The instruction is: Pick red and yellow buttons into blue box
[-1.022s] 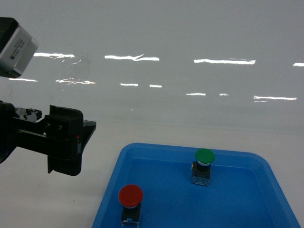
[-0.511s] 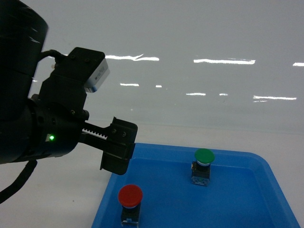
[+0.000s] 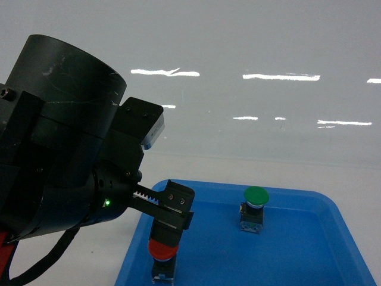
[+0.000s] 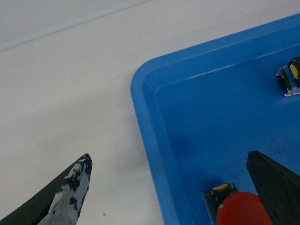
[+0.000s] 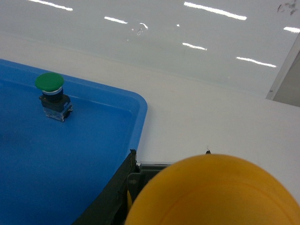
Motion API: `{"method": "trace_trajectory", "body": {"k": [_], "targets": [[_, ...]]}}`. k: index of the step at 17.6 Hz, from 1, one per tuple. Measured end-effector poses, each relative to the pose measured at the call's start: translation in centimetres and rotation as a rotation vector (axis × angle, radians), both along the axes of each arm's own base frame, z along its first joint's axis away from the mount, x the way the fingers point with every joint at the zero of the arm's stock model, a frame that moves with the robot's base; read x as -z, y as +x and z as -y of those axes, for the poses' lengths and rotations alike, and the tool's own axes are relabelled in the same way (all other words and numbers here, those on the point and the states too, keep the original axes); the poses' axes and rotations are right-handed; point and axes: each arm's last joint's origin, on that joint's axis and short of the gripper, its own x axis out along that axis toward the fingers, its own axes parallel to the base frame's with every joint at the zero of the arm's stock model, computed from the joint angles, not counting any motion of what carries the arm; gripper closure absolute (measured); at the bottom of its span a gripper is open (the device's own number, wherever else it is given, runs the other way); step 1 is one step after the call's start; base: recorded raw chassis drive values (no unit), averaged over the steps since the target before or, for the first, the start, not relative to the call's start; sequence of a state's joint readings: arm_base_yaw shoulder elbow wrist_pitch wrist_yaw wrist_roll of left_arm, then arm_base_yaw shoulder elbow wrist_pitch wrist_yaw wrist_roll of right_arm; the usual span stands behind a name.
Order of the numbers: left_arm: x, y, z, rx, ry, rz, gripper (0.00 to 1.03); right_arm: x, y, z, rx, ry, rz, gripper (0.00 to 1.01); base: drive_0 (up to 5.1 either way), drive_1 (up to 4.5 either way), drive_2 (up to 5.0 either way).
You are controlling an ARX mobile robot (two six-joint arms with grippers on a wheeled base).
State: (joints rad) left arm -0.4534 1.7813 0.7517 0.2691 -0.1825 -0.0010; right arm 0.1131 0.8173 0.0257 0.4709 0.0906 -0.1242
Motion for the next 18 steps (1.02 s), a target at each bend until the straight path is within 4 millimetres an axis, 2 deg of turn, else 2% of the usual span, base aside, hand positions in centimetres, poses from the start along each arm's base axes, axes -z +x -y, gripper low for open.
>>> {"method": "trace_trajectory", "body": {"k": [11,12,16,18], "targets": [[1.9,-1.7,1.6,0.03,-0.075,-0.173,0.05,0.0,0.0,0.0,0.0,0.0,0.001,0.66,0.0,0.0,0.0],[2.6,-1.7,1.7,0.017,-0.067,-0.192,0.05,0.0,0.0,0.0,0.0,0.0,0.001,0.66,0.0,0.0,0.0],[2.5,-1.4,2.2,-0.003,-0.08,-0.19,0.05,0.0,0.0,0.0,0.0,0.0,0.001,0.66,0.0,0.0,0.0],[3.1,-1.4,2.8,-0.012,-0.077,-0.217,0.05,0.0,0.0,0.0,0.0,0.0,0.001,0.66,0.0,0.0,0.0]]}}
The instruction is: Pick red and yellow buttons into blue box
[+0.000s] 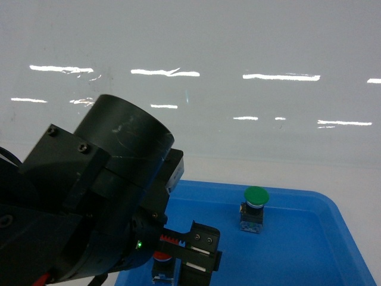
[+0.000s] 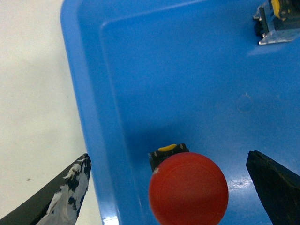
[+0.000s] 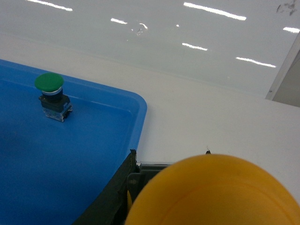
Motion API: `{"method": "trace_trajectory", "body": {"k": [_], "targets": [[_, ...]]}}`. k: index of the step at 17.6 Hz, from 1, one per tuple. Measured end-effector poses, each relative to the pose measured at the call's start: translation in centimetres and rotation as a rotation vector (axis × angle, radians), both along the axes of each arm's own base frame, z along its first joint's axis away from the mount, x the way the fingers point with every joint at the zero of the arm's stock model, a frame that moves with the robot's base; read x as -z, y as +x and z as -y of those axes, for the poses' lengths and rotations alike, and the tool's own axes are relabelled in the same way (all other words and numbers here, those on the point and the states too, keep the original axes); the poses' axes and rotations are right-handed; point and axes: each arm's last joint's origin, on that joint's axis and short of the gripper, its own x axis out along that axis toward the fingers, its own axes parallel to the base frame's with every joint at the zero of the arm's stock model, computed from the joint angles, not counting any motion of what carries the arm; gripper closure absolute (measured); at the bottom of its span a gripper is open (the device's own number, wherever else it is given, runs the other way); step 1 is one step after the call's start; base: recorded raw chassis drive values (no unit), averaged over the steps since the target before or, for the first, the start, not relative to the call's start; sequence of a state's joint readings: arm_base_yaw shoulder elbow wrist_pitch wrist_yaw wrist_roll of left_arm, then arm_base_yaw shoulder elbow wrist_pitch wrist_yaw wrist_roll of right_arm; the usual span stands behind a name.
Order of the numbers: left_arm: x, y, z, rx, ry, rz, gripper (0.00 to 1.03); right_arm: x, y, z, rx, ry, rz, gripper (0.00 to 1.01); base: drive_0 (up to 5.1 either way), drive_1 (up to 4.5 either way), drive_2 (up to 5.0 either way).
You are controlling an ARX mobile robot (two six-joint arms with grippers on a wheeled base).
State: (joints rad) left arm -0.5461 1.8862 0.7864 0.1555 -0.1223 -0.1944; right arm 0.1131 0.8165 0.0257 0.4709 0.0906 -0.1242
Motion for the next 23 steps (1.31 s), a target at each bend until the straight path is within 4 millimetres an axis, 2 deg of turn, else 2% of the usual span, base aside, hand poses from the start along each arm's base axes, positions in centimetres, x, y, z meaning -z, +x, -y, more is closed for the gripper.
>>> {"method": "trace_trajectory", "body": {"k": [3,8,10,21,23], "targets": [[0.8,-0.1,0.6,0.0,0.001,-0.022,0.05,0.0,0.0,0.0,0.0,0.0,0.0,0.66,0.0,0.0,0.0],[1.0,0.4,1.2,-0.007,-0.015,-0.015,0.05,0.0,0.0,0.0,0.0,0.0,0.0,0.66,0.0,0.0,0.0],[2.0,0.2,0.9,-0.019,-0.01,-0.039,0.05,0.0,0.0,0.0,0.0,0.0,0.0,0.66,0.0,0.0,0.0],[3.9,-0.3,0.4,-0.037,0.035,-0.026,0.05,0.0,0.0,0.0,0.0,0.0,0.0,0.66,0.0,0.0,0.0],[4.1,-0.4,0.2,-0.043,0.053,-0.018,0.19,0.0,0.0,0.0,0.0,0.0,0.0,0.66,0.0,0.0,0.0]]}}
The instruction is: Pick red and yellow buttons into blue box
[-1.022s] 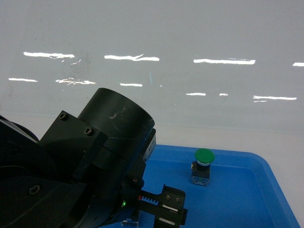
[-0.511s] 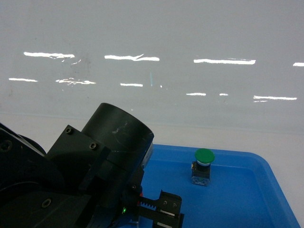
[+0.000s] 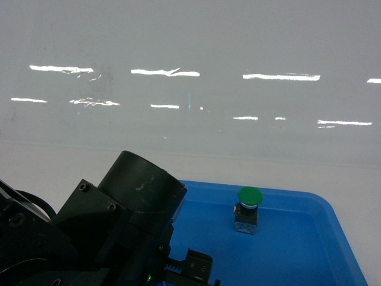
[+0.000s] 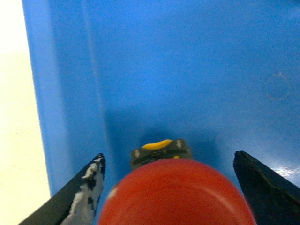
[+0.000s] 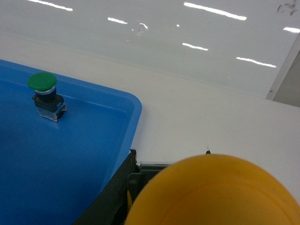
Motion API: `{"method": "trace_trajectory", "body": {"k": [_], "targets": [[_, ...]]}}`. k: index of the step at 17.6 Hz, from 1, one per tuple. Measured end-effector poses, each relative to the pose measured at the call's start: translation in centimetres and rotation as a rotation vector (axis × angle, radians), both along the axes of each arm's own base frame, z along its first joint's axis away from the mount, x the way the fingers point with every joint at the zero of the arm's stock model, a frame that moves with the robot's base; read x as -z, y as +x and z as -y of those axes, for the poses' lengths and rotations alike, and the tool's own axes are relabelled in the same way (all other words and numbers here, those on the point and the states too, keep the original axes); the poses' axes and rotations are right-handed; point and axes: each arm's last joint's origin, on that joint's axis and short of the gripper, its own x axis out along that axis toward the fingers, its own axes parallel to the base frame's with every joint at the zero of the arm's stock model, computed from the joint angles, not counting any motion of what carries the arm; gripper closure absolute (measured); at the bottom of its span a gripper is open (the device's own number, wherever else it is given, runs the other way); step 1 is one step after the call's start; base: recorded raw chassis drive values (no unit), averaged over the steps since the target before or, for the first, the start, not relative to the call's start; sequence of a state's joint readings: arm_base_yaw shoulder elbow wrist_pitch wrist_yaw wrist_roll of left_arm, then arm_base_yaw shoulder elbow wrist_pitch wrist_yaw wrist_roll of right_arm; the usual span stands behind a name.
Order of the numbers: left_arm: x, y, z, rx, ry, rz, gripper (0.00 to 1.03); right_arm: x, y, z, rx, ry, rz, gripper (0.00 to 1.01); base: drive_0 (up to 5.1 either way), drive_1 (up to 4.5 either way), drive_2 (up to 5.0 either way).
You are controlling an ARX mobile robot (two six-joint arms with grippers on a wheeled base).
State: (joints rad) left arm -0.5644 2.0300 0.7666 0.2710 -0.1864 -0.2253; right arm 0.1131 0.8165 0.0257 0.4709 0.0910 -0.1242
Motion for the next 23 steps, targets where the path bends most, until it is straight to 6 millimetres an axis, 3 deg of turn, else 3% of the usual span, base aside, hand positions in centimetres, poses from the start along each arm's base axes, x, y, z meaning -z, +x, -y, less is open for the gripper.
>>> {"method": "trace_trajectory", "body": {"k": [5,7,12,15,20,23], "targets": [[0.0,0.1,-0.2,0.007,0.036,0.019,0.64,0.0,0.0,0.0,0.0,0.0,0.0,0.66,0.0,0.0,0.0],[-0.1,0.2,-0.2,0.014,0.04,0.027,0.76,0.0,0.0,0.0,0.0,0.0,0.0,0.66,0.0,0.0,0.0],[-0.2,0.1,-0.1,0.024,0.026,0.022,0.77,0.0,0.0,0.0,0.0,0.0,0.0,0.66,0.0,0.0,0.0],[-1.5,0.3,0.0,0.032,-0.005,0.045,0.77,0.0,0.0,0.0,0.0,0.0,0.0,0.66,0.0,0.0,0.0],[-5.5,1.5,-1.2,0.031,-0.062,0.164,0.77,0.0,0.0,0.0,0.0,0.0,0.0,0.66,0.0,0.0,0.0],[-9.7,1.8,-3.9,0.002,-0.108,0.352,0.77,0.0,0.0,0.0,0.0,0.0,0.0,0.66,0.0,0.0,0.0]]}}
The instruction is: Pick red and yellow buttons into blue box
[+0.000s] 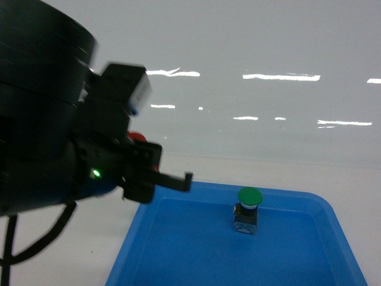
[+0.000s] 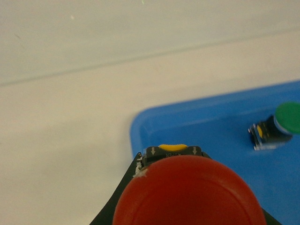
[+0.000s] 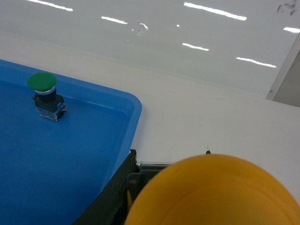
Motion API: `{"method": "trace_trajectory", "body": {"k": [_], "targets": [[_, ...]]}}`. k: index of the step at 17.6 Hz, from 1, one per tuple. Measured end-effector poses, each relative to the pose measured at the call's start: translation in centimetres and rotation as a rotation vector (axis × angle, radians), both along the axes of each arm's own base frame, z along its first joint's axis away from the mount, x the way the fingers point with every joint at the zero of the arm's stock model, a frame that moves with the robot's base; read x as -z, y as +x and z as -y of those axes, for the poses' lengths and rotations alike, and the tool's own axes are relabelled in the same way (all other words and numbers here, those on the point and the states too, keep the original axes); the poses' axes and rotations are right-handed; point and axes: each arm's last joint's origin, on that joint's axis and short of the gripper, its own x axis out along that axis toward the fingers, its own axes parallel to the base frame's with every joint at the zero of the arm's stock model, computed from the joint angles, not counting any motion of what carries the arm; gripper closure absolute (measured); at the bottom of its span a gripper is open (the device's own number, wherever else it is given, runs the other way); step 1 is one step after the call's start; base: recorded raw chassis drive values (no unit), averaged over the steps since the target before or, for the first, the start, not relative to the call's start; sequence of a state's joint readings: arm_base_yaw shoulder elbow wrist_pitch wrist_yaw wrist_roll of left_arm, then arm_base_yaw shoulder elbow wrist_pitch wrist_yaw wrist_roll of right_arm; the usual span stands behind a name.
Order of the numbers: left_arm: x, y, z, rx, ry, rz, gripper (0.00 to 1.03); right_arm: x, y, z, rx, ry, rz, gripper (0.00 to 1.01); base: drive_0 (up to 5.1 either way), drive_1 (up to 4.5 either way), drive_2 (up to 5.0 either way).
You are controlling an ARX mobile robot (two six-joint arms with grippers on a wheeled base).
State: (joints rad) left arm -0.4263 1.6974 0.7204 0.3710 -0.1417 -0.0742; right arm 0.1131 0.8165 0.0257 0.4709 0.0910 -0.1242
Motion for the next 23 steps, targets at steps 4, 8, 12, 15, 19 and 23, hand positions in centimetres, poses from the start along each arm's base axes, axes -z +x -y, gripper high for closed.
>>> {"method": "trace_trajectory", "body": {"k": [4,8,12,15,19,23], "targets": [[-2.9,-6.3,-8.4,-0.135,-0.033,0.27,0.77,0.0,0.0,0.0,0.0,0.0,0.0,0.66,0.0,0.0,0.0],[-3.3,-10.9,-10.7,-0.241,-0.041,0.32,0.77,0.0,0.0,0.0,0.0,0.0,0.0,0.66,0.0,0.0,0.0],[-4.2,-12.8,-11.0,-0.278,-0.081,0.358,0.77,0.0,0.0,0.0,-0.001,0.0,0.0,0.66,0.0,0.0,0.0],[-4.0,-12.8,-11.0,-0.28,-0.081,0.343,0.77,0.0,0.0,0.0,0.0,0.0,0.0,0.66,0.0,0.0,0.0],[-4.0,-12.8,-11.0,-0.279,-0.083,0.34,0.77,0.1,0.0,0.0,0.003,-0.002,-0.006,0.66,0.0,0.0,0.0],[-4.0,-12.8,-11.0,-0.282,-0.083,0.346,0.77,0.0,0.0,-0.1,-0.002,-0.001,0.001,0.66,0.0,0.0,0.0]]}}
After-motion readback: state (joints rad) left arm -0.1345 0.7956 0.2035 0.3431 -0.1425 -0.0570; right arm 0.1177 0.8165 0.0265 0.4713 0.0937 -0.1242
